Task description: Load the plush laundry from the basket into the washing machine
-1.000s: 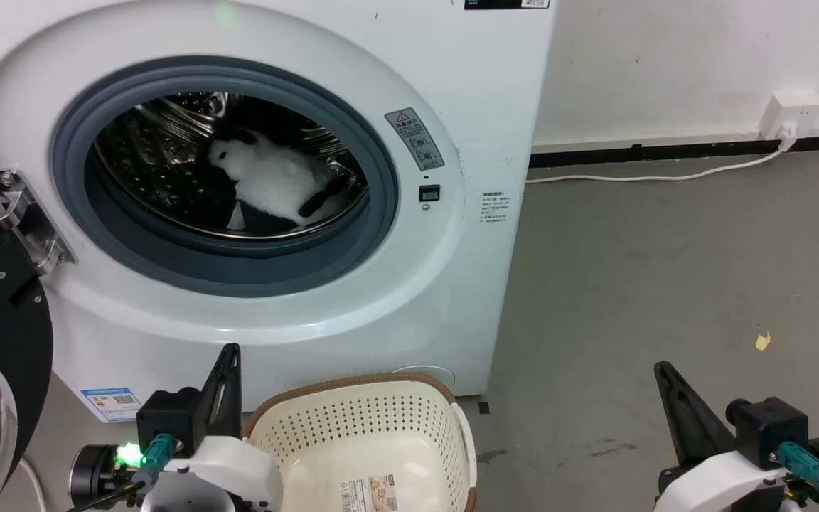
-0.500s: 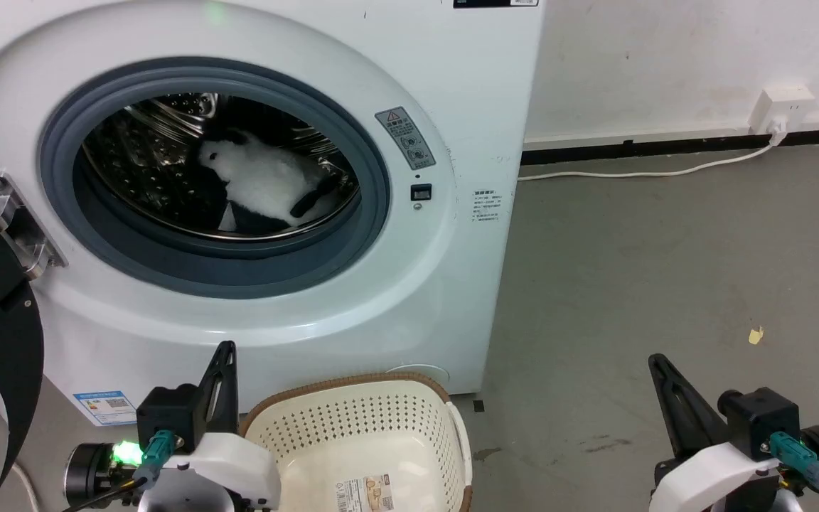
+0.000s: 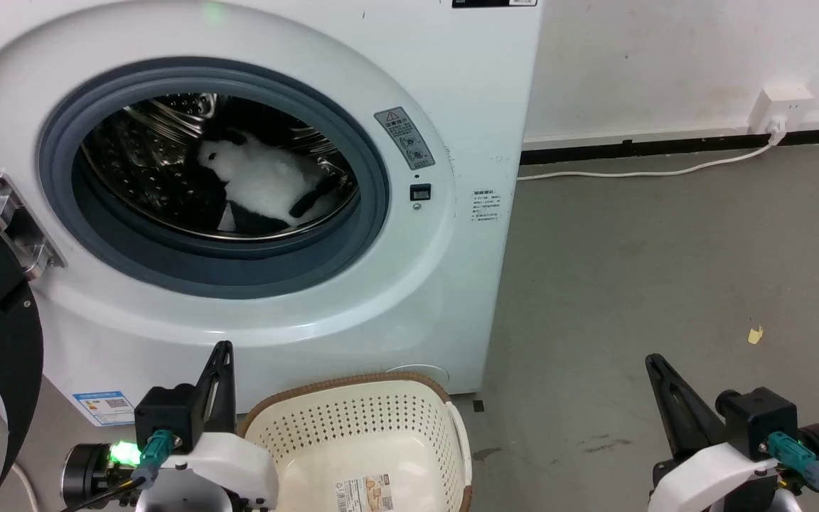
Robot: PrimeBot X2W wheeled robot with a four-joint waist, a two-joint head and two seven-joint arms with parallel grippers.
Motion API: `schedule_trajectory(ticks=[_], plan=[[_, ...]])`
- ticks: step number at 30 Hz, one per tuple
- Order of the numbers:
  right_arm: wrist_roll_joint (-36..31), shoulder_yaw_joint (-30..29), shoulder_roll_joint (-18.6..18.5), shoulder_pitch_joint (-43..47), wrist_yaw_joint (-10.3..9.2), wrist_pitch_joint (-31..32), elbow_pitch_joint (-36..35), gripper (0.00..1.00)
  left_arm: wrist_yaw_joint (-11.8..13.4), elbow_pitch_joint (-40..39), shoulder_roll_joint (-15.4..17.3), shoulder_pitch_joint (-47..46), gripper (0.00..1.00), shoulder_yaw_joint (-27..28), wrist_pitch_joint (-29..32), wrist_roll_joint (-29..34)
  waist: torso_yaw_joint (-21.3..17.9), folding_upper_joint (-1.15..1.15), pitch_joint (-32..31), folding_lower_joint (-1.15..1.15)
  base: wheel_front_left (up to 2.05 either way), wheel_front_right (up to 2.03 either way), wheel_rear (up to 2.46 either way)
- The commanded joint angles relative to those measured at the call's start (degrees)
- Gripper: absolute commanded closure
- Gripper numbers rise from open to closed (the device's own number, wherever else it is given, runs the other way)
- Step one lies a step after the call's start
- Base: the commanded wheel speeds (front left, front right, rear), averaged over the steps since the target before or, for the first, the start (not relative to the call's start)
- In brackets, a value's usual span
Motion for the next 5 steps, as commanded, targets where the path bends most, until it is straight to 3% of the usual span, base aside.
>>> schedule_trajectory(ticks=[1, 5], plan=[[-0.43, -0.02, 0.12, -0.68, -0.05, 0.07, -0.26, 1.00, -0.25, -0.26, 0.00, 1.04, 1.00, 0.07, 0.03, 0.14, 0.01, 0.00, 0.00, 0.00, 0.00, 0.00, 0.00], [-0.43, -0.02, 0.12, -0.68, -0.05, 0.07, -0.26, 1.00, -0.25, -0.26, 0.00, 1.04, 1.00, 0.07, 0.03, 0.14, 0.01, 0.00, 0.00, 0.00, 0.00, 0.00, 0.00]])
